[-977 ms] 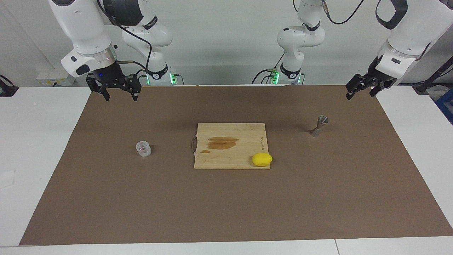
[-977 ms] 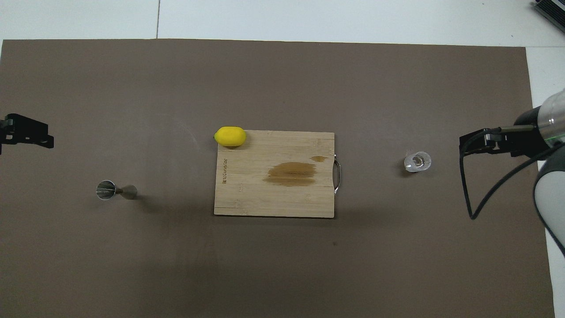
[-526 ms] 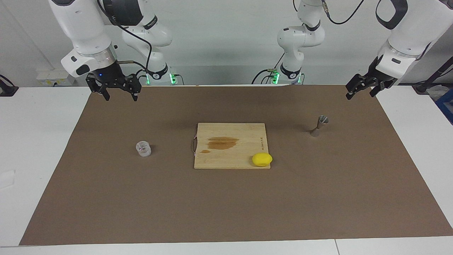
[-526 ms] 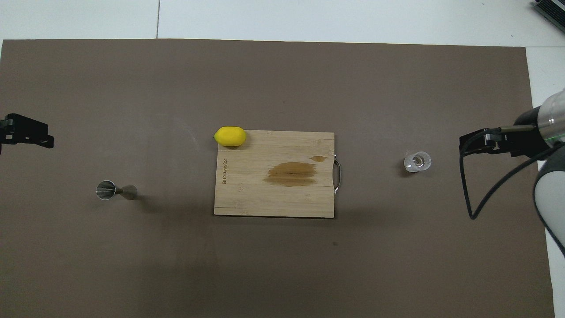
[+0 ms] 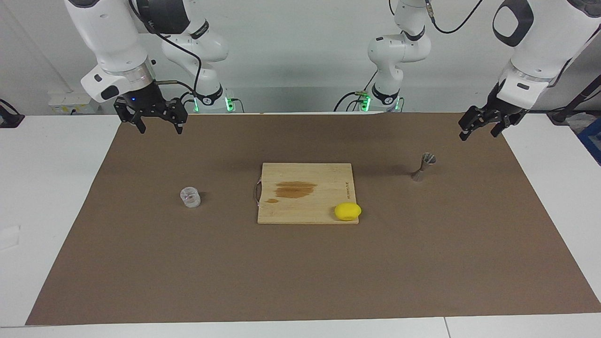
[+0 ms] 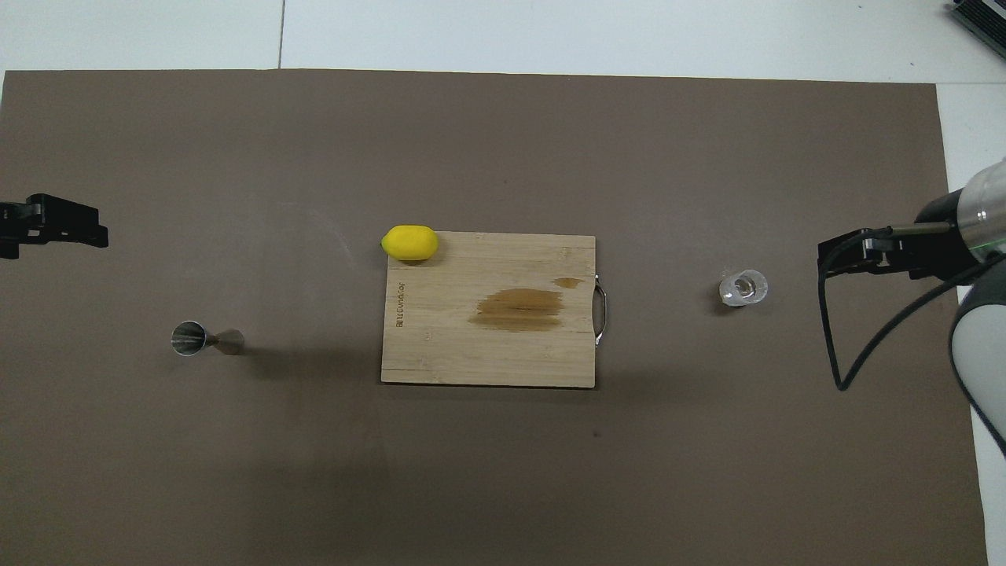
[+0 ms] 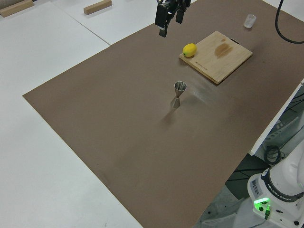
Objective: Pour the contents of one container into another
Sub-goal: 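Move the open left gripper toward the small metal cup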
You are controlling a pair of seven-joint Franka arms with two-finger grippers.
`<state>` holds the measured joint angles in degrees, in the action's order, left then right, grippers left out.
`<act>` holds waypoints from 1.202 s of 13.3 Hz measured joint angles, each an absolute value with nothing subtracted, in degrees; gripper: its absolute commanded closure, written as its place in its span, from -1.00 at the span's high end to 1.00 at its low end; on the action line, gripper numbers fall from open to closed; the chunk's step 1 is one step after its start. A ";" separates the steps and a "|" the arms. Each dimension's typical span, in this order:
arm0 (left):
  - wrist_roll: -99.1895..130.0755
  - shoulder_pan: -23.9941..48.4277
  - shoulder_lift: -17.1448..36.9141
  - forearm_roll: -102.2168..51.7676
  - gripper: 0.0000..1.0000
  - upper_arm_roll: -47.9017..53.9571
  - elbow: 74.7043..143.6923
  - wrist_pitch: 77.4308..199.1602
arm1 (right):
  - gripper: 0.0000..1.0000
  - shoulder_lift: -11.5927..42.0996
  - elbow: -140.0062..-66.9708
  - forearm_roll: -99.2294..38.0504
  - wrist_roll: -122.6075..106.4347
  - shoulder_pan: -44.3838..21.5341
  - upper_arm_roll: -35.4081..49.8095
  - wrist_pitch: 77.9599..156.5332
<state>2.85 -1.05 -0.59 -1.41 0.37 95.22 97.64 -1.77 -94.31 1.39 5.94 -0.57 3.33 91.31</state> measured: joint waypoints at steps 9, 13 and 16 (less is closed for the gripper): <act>12.14 1.51 -0.75 -1.44 1.00 1.38 107.96 119.82 | 0.99 -1.77 -94.31 1.39 5.94 -0.57 3.33 91.31; 12.25 4.22 -0.69 -1.44 1.00 1.50 112.21 128.43 | 0.99 -1.77 -94.31 1.39 5.94 -0.57 3.33 91.31; 12.60 5.94 -0.63 -1.44 1.00 1.61 112.38 129.69 | 0.99 -1.77 -94.31 1.39 5.94 -0.57 3.33 91.31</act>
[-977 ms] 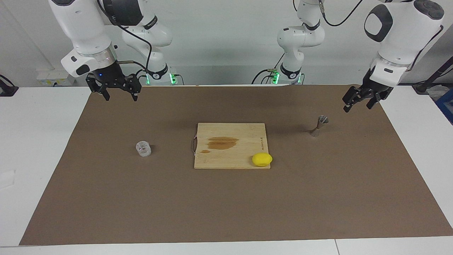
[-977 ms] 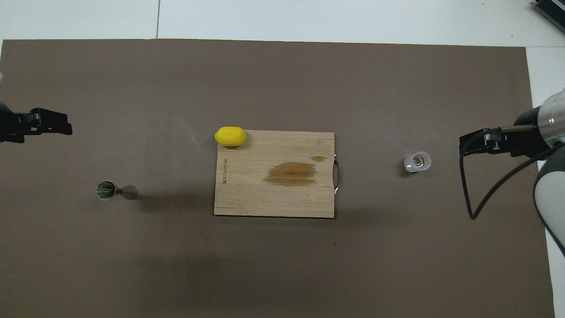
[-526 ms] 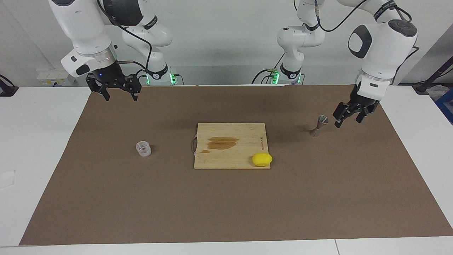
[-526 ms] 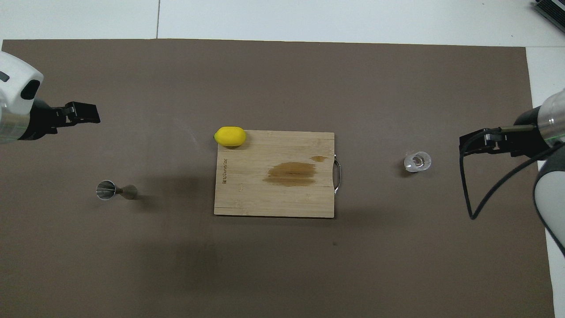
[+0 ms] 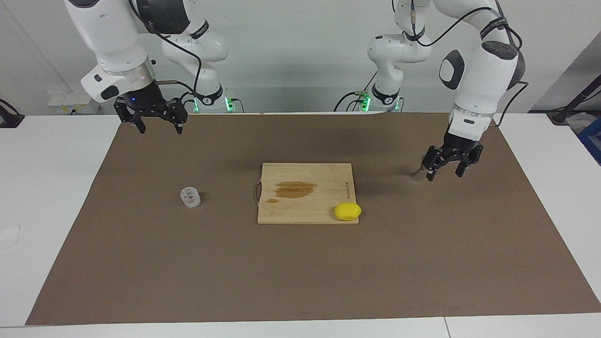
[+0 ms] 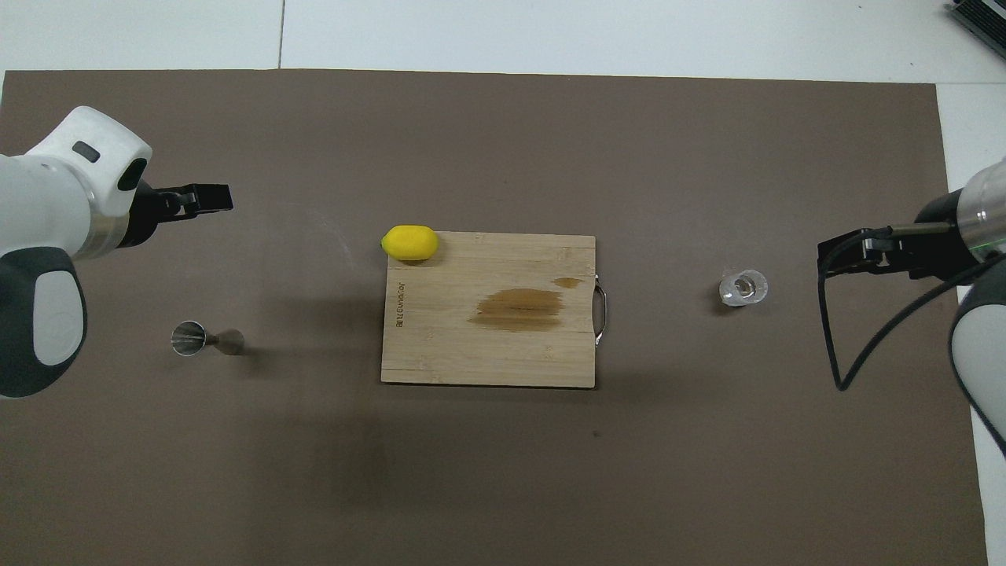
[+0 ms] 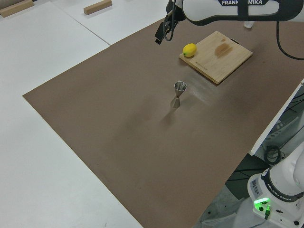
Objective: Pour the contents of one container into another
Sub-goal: 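Move the open left gripper toward the small metal cup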
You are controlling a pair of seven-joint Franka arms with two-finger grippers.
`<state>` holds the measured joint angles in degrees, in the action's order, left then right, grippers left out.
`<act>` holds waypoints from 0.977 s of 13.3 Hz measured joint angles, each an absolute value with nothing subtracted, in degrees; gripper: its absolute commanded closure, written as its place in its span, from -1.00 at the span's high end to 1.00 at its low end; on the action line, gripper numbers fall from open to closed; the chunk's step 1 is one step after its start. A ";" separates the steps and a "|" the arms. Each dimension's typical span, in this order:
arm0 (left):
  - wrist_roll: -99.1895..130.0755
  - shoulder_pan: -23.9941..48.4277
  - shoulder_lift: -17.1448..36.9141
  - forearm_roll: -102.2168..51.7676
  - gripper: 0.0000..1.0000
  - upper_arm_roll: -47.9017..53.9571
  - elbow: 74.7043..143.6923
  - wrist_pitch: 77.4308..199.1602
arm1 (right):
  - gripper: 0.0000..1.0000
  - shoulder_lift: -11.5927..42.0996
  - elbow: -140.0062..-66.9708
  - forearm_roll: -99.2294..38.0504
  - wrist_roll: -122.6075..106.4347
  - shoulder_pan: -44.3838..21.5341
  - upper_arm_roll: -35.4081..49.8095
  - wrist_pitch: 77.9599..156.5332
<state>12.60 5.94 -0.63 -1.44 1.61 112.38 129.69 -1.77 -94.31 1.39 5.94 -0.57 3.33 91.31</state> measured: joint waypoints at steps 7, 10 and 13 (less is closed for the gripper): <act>12.04 10.35 -0.59 -1.44 1.00 1.76 113.22 129.61 | 0.99 -1.77 -94.31 1.39 5.94 -0.55 3.32 91.31; 11.44 10.54 -0.59 -4.23 1.00 1.63 114.23 129.17 | 0.99 -1.77 -94.31 1.39 5.94 -0.55 3.32 91.31; -1.67 9.15 -0.60 -18.71 1.00 1.16 114.26 128.03 | 0.99 -1.77 -94.31 1.39 5.94 -0.55 3.32 91.31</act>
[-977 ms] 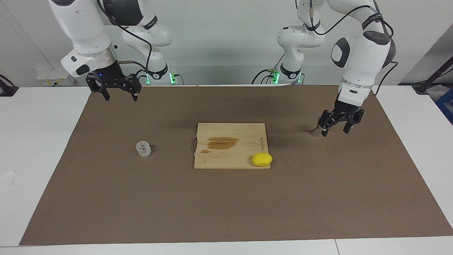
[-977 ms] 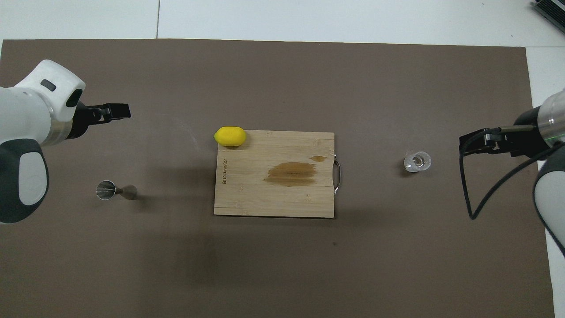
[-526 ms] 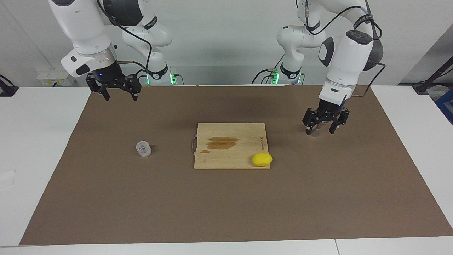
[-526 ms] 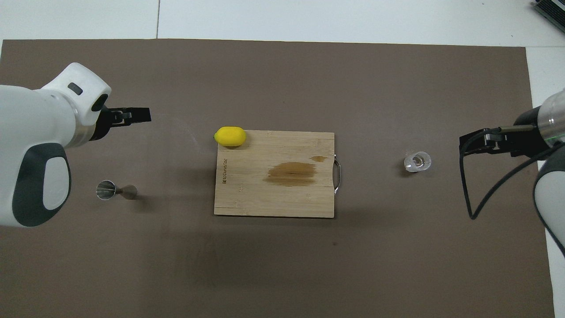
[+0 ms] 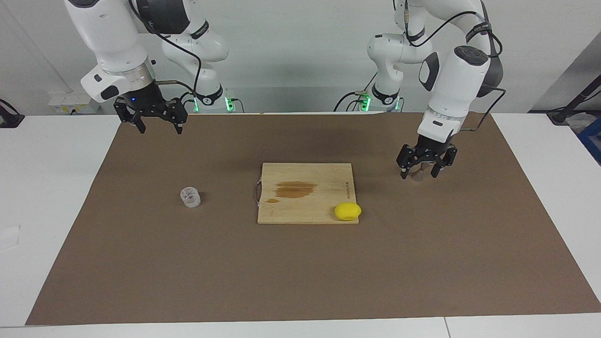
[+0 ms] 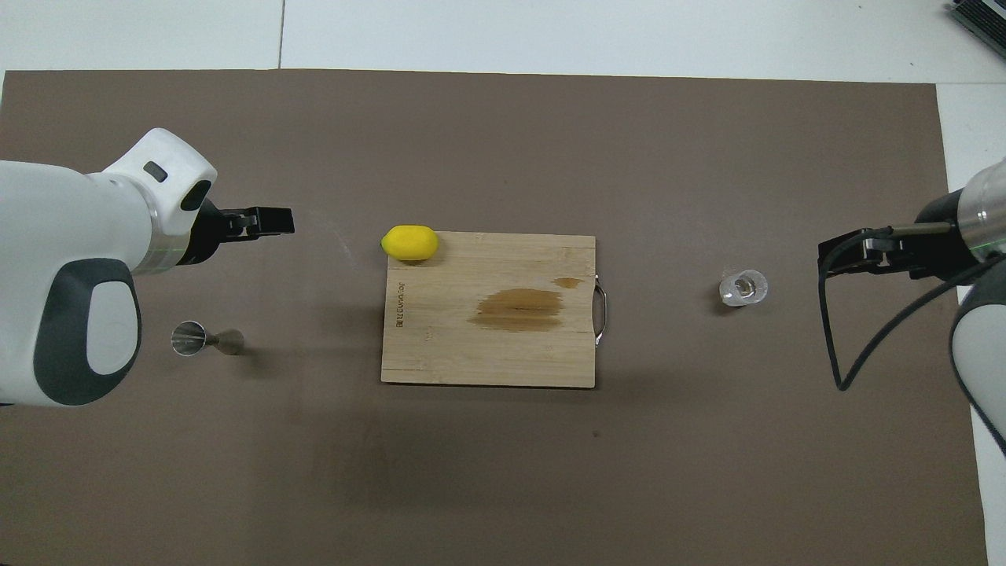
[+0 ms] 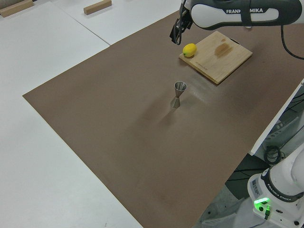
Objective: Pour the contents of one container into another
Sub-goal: 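Move the open left gripper toward the small metal cup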
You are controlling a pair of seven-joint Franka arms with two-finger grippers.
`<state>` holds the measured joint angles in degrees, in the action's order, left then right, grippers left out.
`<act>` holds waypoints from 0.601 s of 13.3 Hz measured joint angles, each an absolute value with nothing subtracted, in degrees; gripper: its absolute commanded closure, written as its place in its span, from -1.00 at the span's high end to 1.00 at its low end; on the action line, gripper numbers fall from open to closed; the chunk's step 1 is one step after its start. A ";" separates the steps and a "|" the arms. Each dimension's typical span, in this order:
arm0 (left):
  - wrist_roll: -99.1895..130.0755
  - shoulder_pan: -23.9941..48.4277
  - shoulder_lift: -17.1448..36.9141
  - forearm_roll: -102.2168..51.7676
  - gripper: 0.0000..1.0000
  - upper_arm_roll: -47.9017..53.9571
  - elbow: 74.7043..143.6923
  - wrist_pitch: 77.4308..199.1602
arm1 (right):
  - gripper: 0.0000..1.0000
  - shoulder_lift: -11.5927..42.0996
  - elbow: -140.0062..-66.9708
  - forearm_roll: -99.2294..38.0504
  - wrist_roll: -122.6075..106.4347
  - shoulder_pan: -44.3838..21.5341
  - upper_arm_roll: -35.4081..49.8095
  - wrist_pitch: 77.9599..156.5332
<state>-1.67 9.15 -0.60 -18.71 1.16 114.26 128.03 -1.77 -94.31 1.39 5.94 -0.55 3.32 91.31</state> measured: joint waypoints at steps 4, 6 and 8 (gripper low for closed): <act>-22.42 2.58 -0.75 -33.10 1.00 0.67 114.10 121.48 | 0.99 -1.77 -94.31 1.39 5.94 -0.55 3.32 91.31; -27.75 -0.82 -0.80 -39.14 1.00 0.55 113.39 115.29 | 0.99 -1.77 -94.31 1.39 5.94 -0.55 3.32 91.31; -35.83 -3.36 -0.57 -42.70 1.00 0.51 112.47 110.90 | 0.99 -1.77 -94.31 1.39 5.94 -0.55 3.32 91.31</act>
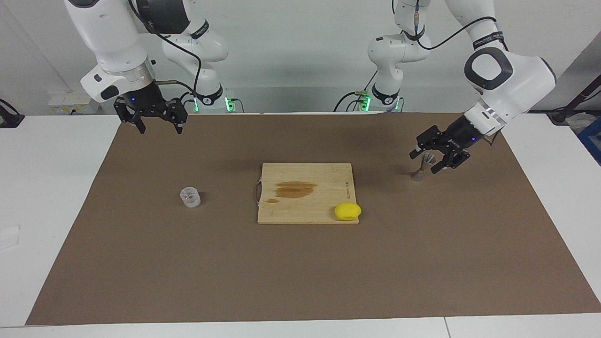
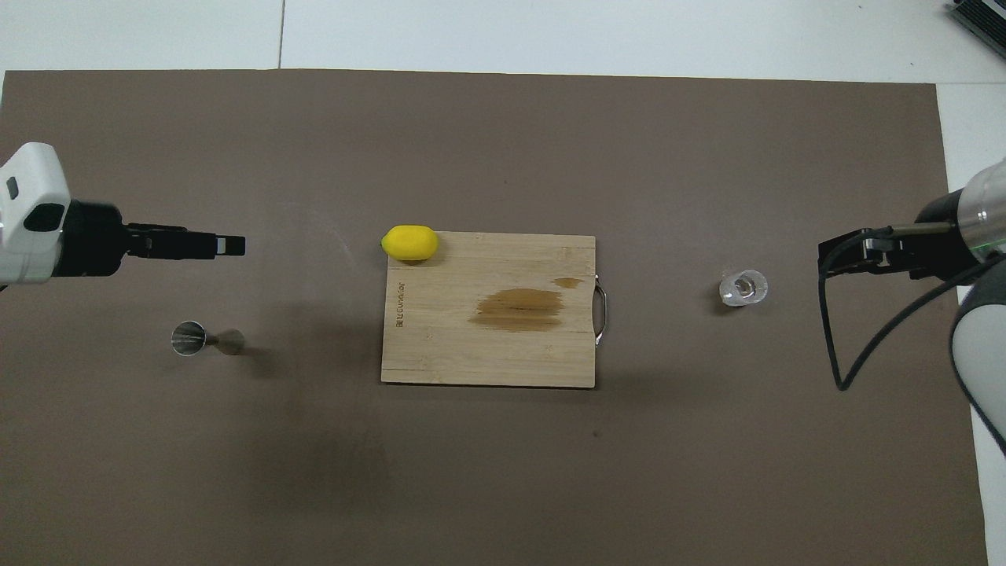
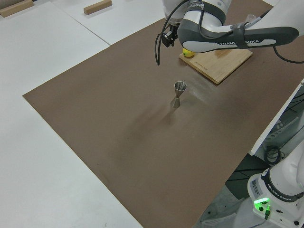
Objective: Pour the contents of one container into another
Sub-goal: 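Move the open left gripper toward the small metal cup, then lower the left gripper around the metal cup and close it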
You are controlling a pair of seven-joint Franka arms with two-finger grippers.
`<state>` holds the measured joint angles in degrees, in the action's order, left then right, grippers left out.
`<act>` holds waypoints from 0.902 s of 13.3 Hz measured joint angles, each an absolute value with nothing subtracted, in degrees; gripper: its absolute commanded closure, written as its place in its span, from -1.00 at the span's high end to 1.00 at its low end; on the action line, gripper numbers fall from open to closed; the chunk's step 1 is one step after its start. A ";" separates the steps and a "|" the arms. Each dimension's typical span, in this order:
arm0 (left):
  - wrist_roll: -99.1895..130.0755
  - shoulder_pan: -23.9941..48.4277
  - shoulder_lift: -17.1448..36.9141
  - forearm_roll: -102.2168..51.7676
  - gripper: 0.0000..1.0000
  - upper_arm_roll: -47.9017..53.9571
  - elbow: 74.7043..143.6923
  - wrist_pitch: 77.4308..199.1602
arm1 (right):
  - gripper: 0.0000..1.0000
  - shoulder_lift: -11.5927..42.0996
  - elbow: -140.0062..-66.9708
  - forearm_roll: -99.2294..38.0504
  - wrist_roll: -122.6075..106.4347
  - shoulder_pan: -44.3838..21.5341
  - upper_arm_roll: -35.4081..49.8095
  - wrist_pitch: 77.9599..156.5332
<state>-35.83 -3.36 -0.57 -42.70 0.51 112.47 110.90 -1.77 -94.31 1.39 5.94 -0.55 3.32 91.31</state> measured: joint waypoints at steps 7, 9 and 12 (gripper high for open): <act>-74.48 -11.23 5.16 -56.00 1.00 0.46 111.98 96.24 | 0.99 -1.77 -94.31 1.39 5.94 -0.55 3.32 91.31; -79.63 -13.49 8.46 -59.34 1.00 0.44 110.38 89.04 | 0.99 -1.77 -94.31 1.39 5.94 -0.55 3.32 91.31; -86.66 -15.61 11.91 -63.88 1.00 0.47 108.42 83.06 | 0.99 -1.77 -94.31 1.39 5.94 -0.55 3.32 91.31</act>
